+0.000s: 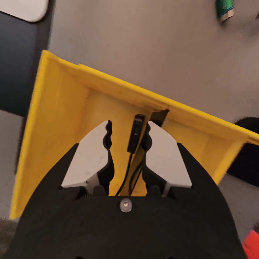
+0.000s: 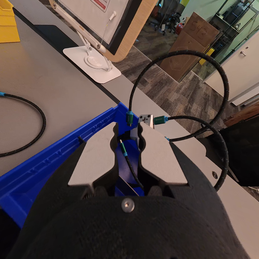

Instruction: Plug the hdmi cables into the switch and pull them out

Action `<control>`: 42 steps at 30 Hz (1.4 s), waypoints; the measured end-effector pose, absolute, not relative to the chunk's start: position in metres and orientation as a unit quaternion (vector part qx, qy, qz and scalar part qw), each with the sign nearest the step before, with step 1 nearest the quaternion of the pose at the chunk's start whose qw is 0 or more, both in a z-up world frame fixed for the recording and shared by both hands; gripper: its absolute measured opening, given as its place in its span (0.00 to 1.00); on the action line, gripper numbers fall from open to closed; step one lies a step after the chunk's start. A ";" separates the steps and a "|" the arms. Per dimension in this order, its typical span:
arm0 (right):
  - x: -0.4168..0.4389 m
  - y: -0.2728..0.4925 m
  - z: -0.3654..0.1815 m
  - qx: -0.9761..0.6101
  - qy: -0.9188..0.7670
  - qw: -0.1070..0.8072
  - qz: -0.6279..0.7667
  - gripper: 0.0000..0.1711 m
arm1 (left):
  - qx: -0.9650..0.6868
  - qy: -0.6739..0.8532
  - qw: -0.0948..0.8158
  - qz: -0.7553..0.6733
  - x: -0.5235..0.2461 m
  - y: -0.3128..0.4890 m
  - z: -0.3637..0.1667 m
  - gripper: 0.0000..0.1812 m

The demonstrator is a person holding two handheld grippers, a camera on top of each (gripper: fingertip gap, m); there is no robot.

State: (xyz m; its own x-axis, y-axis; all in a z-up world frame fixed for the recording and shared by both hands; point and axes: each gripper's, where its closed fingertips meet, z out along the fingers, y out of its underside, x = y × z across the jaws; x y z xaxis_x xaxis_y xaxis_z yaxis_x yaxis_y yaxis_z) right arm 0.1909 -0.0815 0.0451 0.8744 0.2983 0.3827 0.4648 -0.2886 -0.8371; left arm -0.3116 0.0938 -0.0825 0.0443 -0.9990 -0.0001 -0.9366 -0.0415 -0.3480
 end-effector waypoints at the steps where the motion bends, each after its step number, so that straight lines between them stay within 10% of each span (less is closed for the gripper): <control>1: 0.192 -0.081 0.044 -0.801 -0.238 0.544 -0.075 0.16 | -0.717 0.676 0.108 -0.128 -0.314 0.093 -0.086 0.27; 16: 0.189 -0.080 0.036 -0.808 -0.253 0.527 -0.078 0.16 | -0.674 0.738 -0.006 -0.045 -0.325 0.091 -0.118 0.11; 36: 0.196 -0.088 0.054 -0.792 -0.241 0.553 -0.093 0.16 | -0.557 0.745 0.365 -0.039 -0.213 0.028 0.072 0.07; 42: 0.179 -0.088 0.060 -0.780 -0.265 0.559 -0.093 0.16 | -0.550 0.738 0.391 0.018 -0.127 -0.009 0.047 0.07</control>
State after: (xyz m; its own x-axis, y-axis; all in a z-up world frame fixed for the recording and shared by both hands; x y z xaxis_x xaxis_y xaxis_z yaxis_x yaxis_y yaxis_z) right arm 0.1786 -0.0884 0.0601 0.8421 0.3101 0.4413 0.5177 -0.2353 -0.8226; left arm -0.1272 -0.0092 0.0467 -0.0895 -0.7974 -0.5967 -0.8249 0.3951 -0.4043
